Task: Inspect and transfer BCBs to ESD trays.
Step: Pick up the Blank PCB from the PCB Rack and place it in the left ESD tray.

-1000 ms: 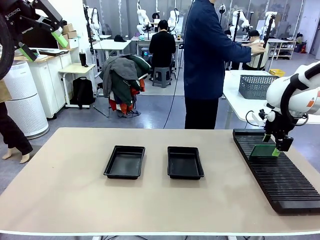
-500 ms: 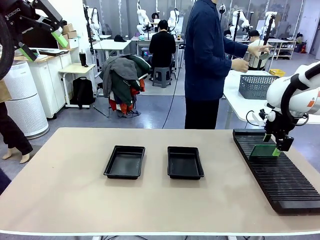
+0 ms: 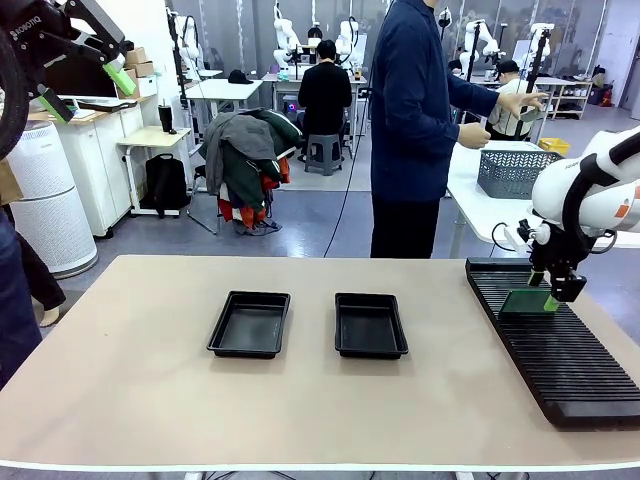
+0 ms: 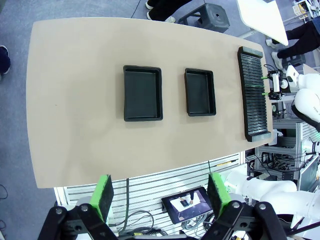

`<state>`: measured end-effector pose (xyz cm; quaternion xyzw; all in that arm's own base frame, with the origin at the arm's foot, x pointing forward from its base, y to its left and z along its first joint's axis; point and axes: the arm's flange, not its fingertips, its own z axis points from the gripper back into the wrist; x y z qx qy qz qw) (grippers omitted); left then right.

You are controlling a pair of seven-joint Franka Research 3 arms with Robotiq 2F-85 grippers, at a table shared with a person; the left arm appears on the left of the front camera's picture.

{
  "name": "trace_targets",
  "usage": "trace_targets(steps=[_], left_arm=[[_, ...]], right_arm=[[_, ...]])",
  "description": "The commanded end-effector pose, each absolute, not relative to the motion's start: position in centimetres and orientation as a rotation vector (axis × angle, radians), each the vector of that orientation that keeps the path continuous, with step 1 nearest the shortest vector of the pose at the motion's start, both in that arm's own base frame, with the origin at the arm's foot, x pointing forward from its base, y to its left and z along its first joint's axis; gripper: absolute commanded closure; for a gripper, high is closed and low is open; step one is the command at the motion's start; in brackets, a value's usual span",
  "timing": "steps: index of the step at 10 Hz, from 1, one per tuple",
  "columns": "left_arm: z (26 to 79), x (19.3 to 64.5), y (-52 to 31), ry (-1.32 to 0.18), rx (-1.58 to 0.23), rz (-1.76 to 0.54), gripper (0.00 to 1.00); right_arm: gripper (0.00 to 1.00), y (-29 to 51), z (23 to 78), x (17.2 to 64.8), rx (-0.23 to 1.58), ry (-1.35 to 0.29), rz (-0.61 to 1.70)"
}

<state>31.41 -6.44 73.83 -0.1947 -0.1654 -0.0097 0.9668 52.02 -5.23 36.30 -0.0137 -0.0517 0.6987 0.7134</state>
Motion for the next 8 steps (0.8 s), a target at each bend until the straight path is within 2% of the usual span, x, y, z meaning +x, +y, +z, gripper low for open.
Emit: trace_targets(steps=[1,8], left_arm=[[73.69,31.43,-6.47,-0.331,-0.403,-0.026,0.0],[73.69,31.43,-6.47,-0.331,-0.403,-0.026,0.0]], right_arm=[[0.28,-4.62,36.22,51.73,-0.065,-0.118,1.535],[0.58,-4.62,35.97,51.61,-0.081,-0.13,1.515]])
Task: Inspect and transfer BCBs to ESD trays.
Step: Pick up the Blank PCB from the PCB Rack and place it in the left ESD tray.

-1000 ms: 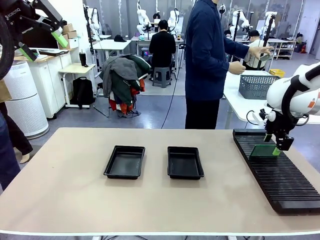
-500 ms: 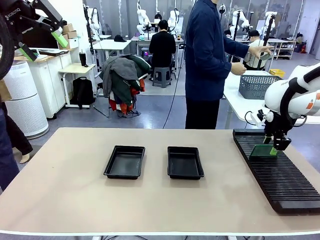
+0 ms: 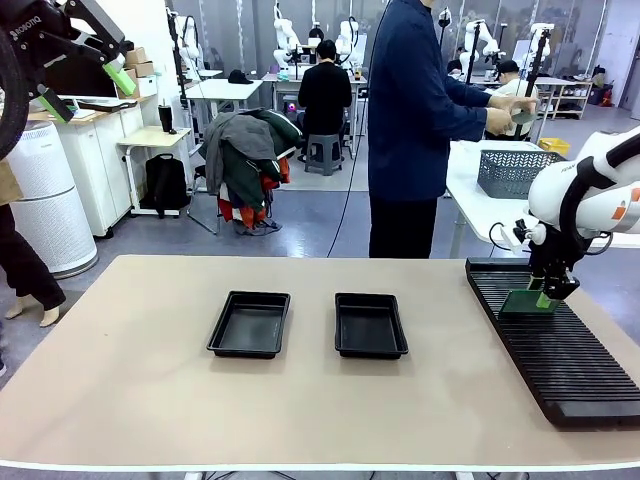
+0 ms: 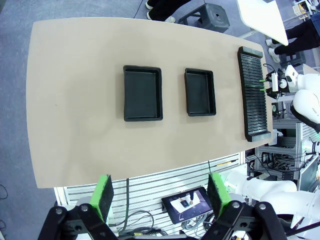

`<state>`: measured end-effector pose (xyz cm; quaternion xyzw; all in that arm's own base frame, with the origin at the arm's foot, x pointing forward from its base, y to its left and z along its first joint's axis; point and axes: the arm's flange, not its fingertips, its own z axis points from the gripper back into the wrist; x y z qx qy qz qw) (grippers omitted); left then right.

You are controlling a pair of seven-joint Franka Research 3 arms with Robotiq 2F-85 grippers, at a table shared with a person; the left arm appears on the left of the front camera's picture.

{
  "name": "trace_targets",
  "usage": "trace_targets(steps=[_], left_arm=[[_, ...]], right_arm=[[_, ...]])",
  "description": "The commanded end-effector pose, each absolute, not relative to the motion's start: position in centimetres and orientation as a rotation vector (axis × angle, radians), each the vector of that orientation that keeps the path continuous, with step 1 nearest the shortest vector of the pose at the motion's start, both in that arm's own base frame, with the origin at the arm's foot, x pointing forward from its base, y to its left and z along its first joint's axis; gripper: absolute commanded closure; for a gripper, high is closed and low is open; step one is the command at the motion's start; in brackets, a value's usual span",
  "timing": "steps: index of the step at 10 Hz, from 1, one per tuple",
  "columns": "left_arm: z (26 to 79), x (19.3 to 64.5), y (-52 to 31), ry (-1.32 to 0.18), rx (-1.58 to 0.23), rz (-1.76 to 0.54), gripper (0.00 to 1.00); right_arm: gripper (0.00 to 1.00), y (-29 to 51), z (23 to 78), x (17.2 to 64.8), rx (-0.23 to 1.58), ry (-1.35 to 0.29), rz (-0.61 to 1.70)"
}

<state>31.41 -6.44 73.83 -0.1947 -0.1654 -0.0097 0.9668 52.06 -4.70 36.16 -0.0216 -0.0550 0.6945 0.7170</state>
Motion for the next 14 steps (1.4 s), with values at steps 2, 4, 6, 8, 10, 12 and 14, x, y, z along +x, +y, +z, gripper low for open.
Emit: trace_targets(steps=[2,4,6,8,10,12,14], left_arm=[[73.69,31.43,-6.47,-0.331,-0.403,-0.026,0.0],[73.69,31.43,-6.47,-0.331,-0.403,-0.026,0.0],[73.69,31.43,-6.47,-0.331,-0.403,-0.026,0.0],[73.69,31.43,-6.47,-0.331,-0.403,-0.026,0.0],[73.69,31.43,-6.47,-0.331,-0.403,-0.026,0.0],[73.69,31.43,-6.47,-0.331,-0.403,-0.026,0.0],[73.69,31.43,-6.47,-0.331,-0.403,-0.026,0.0]], right_arm=[[0.68,-4.64,35.77,51.66,-0.087,-0.131,1.512],[0.78,-4.81,35.59,51.61,-0.087,-0.13,1.511],[0.88,-4.97,35.56,51.57,-0.091,-0.138,1.503],[0.98,-4.88,35.63,51.69,-0.085,-0.134,1.505],[1.0,-4.9,35.64,51.87,-0.072,-0.129,1.512],[1.0,-5.03,35.87,51.98,-0.066,-0.134,1.521],[1.0,-5.03,35.87,51.98,-0.066,-0.134,1.521]])
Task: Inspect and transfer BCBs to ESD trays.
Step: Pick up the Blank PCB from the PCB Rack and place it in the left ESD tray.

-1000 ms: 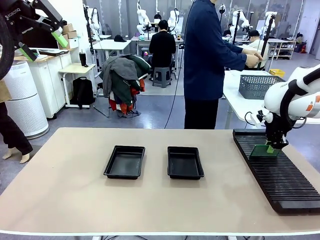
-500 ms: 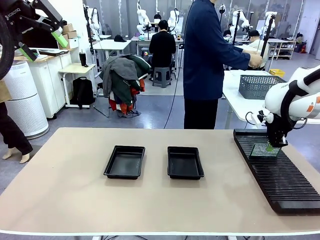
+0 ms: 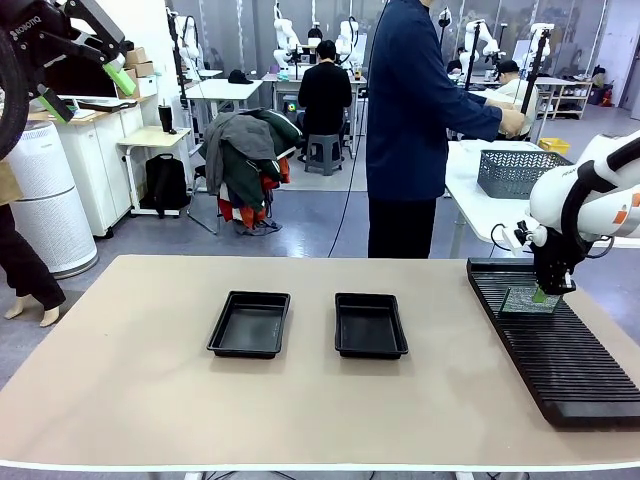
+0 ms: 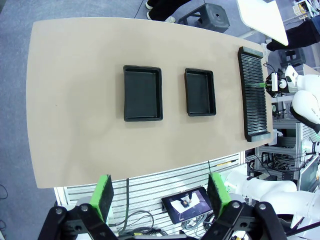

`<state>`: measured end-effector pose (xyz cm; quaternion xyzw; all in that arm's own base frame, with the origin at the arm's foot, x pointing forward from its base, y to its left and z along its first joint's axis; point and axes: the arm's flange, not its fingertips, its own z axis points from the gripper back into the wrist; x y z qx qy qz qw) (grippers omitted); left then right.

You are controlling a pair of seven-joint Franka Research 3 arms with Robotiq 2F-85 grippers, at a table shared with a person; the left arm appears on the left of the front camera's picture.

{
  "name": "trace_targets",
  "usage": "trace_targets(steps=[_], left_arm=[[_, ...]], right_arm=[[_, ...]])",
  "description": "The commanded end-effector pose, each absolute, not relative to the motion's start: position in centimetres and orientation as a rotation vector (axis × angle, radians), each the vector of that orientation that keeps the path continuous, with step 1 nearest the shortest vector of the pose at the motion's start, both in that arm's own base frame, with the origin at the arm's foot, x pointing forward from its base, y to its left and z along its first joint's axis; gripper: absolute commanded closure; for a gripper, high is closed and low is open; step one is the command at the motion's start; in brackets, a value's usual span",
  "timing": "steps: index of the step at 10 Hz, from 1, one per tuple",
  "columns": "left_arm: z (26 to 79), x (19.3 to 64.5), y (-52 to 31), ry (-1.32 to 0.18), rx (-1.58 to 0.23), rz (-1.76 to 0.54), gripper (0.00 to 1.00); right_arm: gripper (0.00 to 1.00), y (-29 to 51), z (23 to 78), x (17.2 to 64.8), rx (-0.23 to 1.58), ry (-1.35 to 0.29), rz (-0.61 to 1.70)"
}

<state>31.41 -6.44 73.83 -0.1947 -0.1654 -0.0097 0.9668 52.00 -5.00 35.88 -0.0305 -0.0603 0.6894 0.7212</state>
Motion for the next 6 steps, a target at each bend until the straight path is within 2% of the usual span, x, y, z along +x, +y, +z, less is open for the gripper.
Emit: trace_targets(steps=[1,4,6], left_arm=[[73.7,31.4,-6.5,-0.331,-0.403,-0.026,0.0],[73.7,31.4,-6.5,-0.331,-0.403,-0.026,0.0],[73.7,31.4,-6.5,-0.331,-0.403,-0.026,0.0]], right_arm=[[1.0,-5.0,35.9,52.0,-0.066,-0.134,1.521],[0.97,-5.0,35.9,52.0,-0.067,-0.133,1.523],[0.97,-5.2,41.6,49.9,-0.125,-0.133,1.509]])
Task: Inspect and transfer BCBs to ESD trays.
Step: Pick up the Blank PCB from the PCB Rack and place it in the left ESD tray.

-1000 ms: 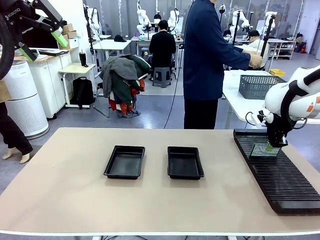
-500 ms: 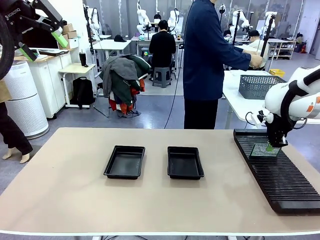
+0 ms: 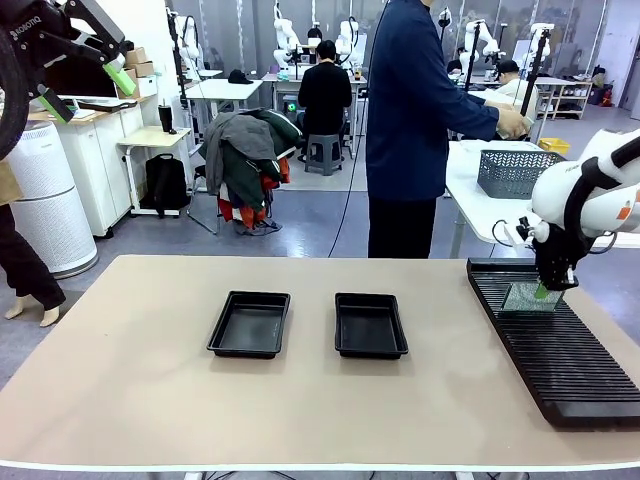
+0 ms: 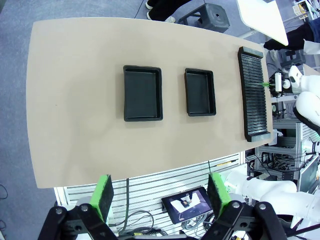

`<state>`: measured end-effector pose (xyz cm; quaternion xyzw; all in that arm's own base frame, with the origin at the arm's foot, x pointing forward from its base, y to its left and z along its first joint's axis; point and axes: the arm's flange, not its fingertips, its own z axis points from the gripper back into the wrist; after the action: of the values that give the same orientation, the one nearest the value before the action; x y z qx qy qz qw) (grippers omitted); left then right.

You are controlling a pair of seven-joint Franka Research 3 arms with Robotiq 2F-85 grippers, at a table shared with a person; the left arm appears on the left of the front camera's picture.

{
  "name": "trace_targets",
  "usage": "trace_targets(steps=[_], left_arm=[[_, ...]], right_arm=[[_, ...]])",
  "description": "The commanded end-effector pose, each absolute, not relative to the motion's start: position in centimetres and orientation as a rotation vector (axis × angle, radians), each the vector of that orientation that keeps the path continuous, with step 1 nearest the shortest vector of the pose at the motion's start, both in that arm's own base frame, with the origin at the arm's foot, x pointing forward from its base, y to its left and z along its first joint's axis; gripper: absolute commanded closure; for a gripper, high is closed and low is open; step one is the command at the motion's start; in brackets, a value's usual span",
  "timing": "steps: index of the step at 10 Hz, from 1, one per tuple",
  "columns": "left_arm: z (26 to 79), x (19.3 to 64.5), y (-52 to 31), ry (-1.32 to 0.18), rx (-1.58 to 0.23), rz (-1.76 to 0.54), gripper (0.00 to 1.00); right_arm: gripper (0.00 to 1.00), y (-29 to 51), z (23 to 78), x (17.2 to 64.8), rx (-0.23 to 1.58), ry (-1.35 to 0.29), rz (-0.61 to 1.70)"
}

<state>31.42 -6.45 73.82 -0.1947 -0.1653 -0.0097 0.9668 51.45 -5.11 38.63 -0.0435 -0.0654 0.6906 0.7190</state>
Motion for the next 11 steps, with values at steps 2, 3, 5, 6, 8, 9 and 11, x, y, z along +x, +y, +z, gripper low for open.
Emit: trace_targets(steps=[2,3,5,6,8,9,11], left_arm=[[73.7,31.4,-6.5,-0.331,-0.403,-0.026,0.0],[73.7,31.4,-6.5,-0.331,-0.403,-0.026,0.0],[73.7,31.4,-6.5,-0.331,-0.403,-0.026,0.0],[73.7,31.4,-6.5,-0.331,-0.403,-0.026,0.0],[73.7,31.4,-6.5,-0.331,-0.403,-0.026,0.0],[73.7,31.4,-6.5,-0.331,-0.403,-0.026,0.0],[73.7,31.4,-6.5,-0.331,-0.403,-0.026,0.0]], right_arm=[[0.97,-5.4,47.2,47.8,-0.143,-0.128,1.507],[0.97,-5.4,50.6,46.8,-0.144,-0.103,1.481],[0.97,-6.0,56.7,44.3,-0.157,-0.133,1.481],[0.97,-6.2,59.6,43.0,-0.16,-0.124,1.466],[0.97,-6.7,64.5,40.8,-0.158,-0.145,1.449],[0.97,-7.0,66.2,40.1,-0.161,-0.145,1.441],[0.97,-7.4,67.8,39.3,-0.164,-0.156,1.43]])
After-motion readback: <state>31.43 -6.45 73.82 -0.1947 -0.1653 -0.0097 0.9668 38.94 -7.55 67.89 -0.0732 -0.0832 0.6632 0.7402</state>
